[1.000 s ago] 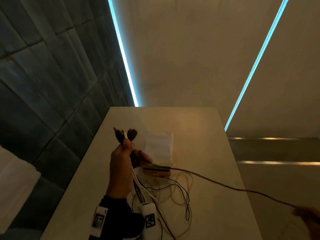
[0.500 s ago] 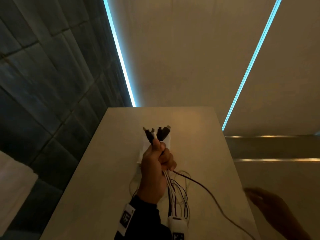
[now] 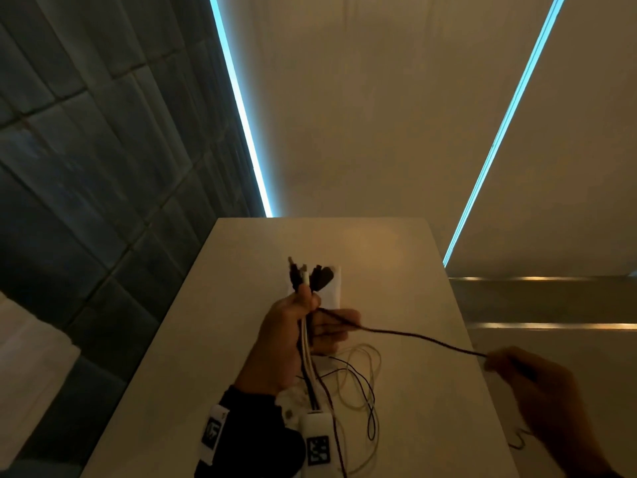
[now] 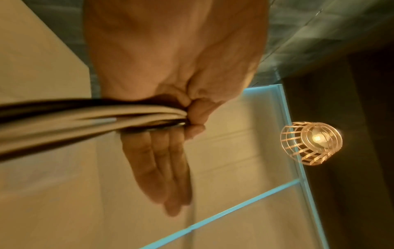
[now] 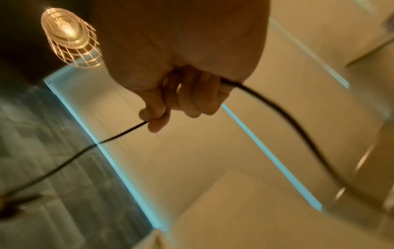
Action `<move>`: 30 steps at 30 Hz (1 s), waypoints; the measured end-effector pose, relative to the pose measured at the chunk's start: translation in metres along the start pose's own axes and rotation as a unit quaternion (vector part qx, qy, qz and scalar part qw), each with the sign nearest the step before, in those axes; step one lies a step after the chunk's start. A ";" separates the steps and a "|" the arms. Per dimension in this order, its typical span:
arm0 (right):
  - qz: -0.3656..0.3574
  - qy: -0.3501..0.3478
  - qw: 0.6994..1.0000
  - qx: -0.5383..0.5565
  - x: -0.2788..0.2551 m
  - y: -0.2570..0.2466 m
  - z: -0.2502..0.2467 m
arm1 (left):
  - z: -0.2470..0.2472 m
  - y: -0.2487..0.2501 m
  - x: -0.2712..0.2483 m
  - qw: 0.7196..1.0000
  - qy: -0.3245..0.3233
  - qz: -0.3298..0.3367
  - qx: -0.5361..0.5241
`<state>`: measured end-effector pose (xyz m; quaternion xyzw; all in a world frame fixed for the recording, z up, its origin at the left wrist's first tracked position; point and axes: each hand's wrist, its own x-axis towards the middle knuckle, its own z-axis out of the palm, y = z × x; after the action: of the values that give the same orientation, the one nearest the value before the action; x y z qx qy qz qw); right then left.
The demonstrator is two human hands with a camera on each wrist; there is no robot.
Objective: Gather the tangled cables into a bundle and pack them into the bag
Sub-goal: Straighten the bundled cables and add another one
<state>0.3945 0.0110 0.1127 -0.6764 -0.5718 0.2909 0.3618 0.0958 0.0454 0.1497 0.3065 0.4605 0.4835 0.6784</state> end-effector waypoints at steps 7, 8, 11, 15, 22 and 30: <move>0.169 -0.010 0.982 -0.083 0.005 0.168 -0.050 | -0.002 0.009 -0.007 0.998 0.022 0.051 -0.013; 0.187 -0.047 0.977 -0.096 0.005 0.159 -0.049 | 0.003 0.005 -0.005 0.997 0.031 0.060 -0.036; 0.114 -0.161 0.960 -0.197 -0.007 0.125 -0.026 | 0.021 0.000 0.000 0.984 0.023 0.098 -0.147; 0.007 -0.217 0.976 -0.018 -0.018 0.021 0.010 | 0.057 -0.017 0.000 0.976 -0.039 0.098 -0.191; -0.002 -0.289 0.915 0.281 -0.027 -0.049 0.060 | 0.046 0.006 -0.008 0.975 -0.061 0.127 -0.172; -0.103 -0.308 0.907 0.269 -0.024 -0.080 0.085 | 0.032 0.047 -0.021 0.944 -0.095 0.184 -0.256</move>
<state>0.2762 0.0071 0.1296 -0.3673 -0.6212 0.5886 0.3644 0.1055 0.0423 0.2092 0.2466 0.1902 0.6701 0.6738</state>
